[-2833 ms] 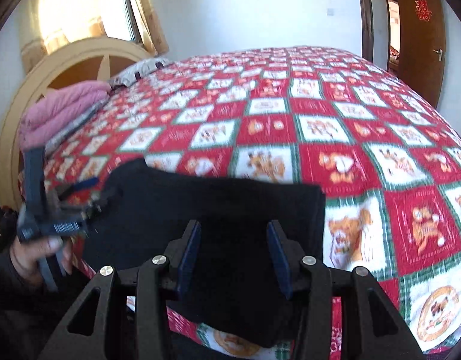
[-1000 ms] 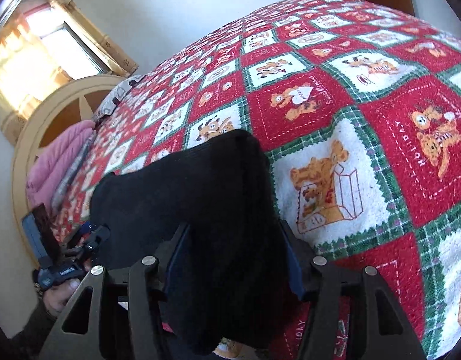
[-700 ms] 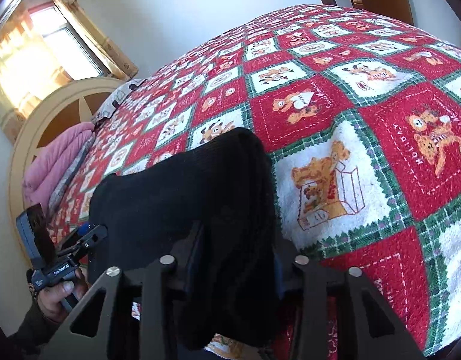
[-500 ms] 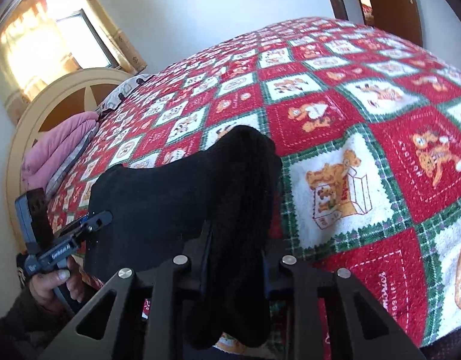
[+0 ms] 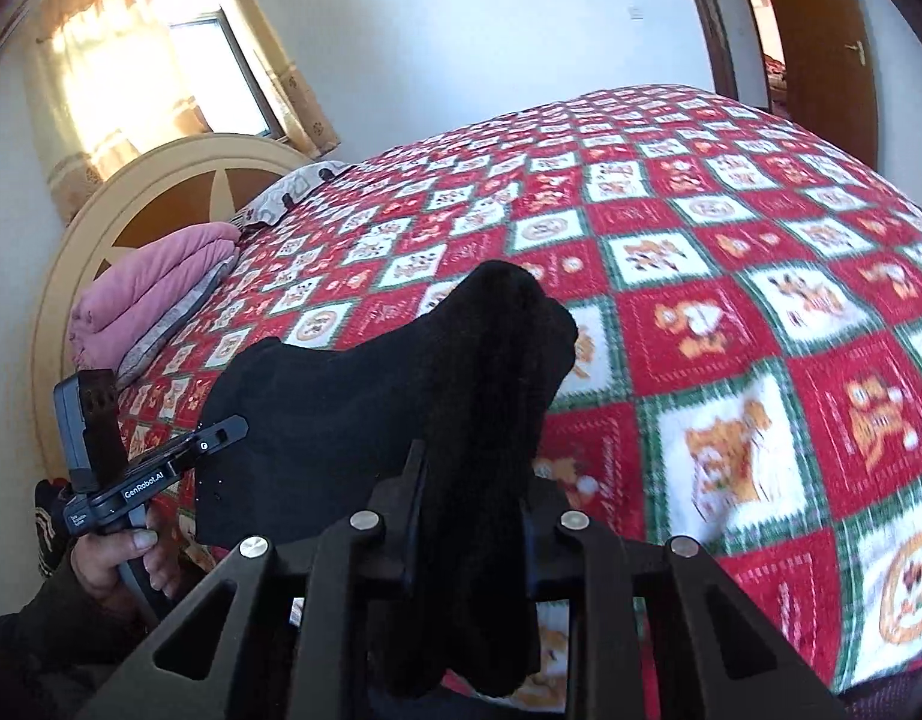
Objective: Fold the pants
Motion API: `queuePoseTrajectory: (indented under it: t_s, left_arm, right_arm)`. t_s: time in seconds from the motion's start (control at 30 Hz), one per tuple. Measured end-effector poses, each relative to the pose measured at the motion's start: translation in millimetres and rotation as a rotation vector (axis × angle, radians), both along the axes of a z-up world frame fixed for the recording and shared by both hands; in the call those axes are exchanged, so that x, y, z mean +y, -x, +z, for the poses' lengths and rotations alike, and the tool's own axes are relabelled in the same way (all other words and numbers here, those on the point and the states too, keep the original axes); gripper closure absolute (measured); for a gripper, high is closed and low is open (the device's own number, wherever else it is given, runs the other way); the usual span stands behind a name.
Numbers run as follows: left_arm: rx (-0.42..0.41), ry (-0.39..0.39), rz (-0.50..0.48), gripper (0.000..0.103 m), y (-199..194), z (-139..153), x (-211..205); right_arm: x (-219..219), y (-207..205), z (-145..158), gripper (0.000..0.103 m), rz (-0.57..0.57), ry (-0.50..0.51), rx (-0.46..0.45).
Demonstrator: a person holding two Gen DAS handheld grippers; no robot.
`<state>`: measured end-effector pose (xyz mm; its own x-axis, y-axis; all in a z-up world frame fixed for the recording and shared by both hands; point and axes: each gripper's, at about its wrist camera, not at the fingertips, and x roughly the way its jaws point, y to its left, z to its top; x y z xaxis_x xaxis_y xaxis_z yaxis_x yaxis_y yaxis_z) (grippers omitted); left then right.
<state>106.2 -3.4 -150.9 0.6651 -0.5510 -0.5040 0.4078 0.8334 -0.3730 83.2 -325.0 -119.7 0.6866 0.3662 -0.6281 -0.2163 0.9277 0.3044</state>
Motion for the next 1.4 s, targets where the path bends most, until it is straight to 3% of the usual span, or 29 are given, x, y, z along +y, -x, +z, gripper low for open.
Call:
queuePoseTrajectory:
  t_s: [0.23, 0.5, 0.8, 1.0, 1.2, 1.33, 1.4]
  left_arm:
    - [-0.026, 0.007, 0.149, 0.092, -22.9, 17.7, 62.2]
    - [-0.054, -0.068, 0.322, 0.092, -45.5, 25.2, 140.9]
    - [-0.026, -0.104, 0.462, 0.092, -70.2, 11.9, 209.1]
    - [0.044, -0.121, 0.473, 0.091, -82.3, -18.5, 226.5]
    - [0.057, -0.137, 0.475, 0.084, -84.3, -35.3, 222.5]
    - [0.057, -0.142, 0.496, 0.069, -84.9, -38.5, 221.6]
    - [0.062, -0.152, 0.523, 0.057, -84.2, -40.0, 223.6]
  right_arm:
    - [63.6, -65.8, 21.8, 0.078, 0.126, 0.025, -0.019]
    - [164.1, -144.7, 37.9, 0.078, 0.279, 0.042, -0.031]
    - [271.8, -214.5, 20.9, 0.078, 0.410, 0.047, 0.009]
    - [302.8, -249.5, -7.7, 0.078, 0.421, 0.058, 0.082]
    - [299.6, -275.2, -31.2, 0.078, 0.401, 0.034, 0.149]
    - [293.5, -280.7, -40.9, 0.074, 0.390, 0.010, 0.178]
    - [288.7, -284.9, -45.2, 0.064, 0.374, -0.005, 0.192]
